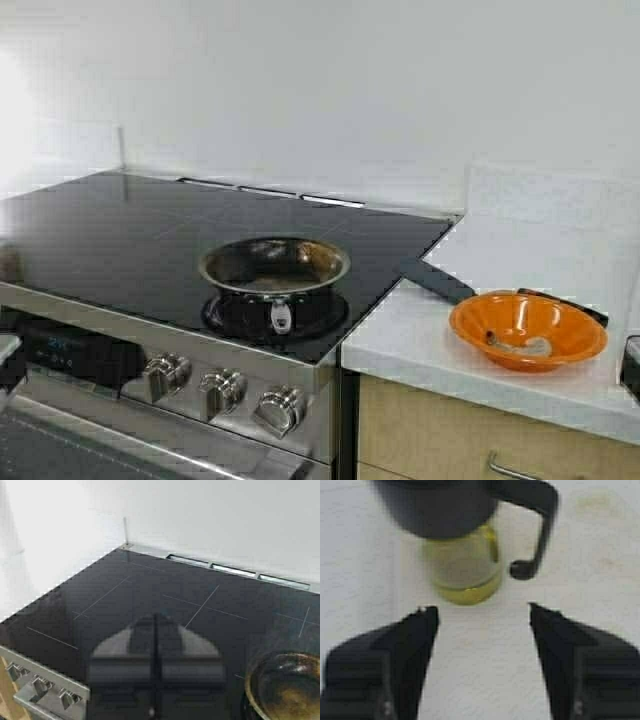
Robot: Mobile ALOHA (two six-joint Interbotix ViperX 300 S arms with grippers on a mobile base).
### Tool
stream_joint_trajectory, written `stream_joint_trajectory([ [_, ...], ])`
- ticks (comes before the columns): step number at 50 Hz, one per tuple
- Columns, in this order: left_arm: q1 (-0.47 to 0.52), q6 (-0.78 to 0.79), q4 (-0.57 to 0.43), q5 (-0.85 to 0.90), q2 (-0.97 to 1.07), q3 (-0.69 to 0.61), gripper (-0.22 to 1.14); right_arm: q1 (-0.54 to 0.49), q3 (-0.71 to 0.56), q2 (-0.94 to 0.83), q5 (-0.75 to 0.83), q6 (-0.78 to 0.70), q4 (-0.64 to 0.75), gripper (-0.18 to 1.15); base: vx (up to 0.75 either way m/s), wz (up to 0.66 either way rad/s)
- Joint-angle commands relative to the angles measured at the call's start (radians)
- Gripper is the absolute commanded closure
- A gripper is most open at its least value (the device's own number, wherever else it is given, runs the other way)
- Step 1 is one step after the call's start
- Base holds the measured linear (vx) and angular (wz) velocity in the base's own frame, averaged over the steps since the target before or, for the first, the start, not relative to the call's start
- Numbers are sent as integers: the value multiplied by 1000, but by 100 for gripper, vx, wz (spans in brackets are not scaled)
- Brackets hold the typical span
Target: Add oil to the pan and cook the shrimp and serve it
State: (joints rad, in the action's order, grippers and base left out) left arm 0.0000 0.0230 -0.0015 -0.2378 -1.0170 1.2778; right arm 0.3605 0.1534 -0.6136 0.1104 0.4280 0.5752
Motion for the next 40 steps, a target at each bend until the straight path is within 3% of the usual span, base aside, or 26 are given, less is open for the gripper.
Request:
stream_joint_trajectory([
  [1, 2, -3, -2, -5, 9, -28, 89, -26, 46, 127, -48, 3, -2, 31, 0, 0],
  [9, 2, -23, -3, 0, 9, -29, 89, -74, 112, 265, -86, 9, -20, 85, 0, 0],
  [12, 2, -35, -2, 3, 9, -28, 89, -103, 126, 330, -94, 14, -37, 98, 0, 0],
  [17, 2, -55, -3, 6, 12, -28, 89, -178, 137, 436, -140, 34, -78, 92, 0, 0],
  [21, 2, -61, -3, 12, 12, -29, 89, -256, 124, 505, -262, 48, -129, 87, 0, 0],
  [29, 2, -63, -3, 14, 9, -32, 89, -465, 81, 588, -526, 2, -272, 89, 0, 0],
  [40, 2, -64, -2, 17, -2, -34, 89, -741, 141, 606, -655, -3, -319, 88, 0, 0],
])
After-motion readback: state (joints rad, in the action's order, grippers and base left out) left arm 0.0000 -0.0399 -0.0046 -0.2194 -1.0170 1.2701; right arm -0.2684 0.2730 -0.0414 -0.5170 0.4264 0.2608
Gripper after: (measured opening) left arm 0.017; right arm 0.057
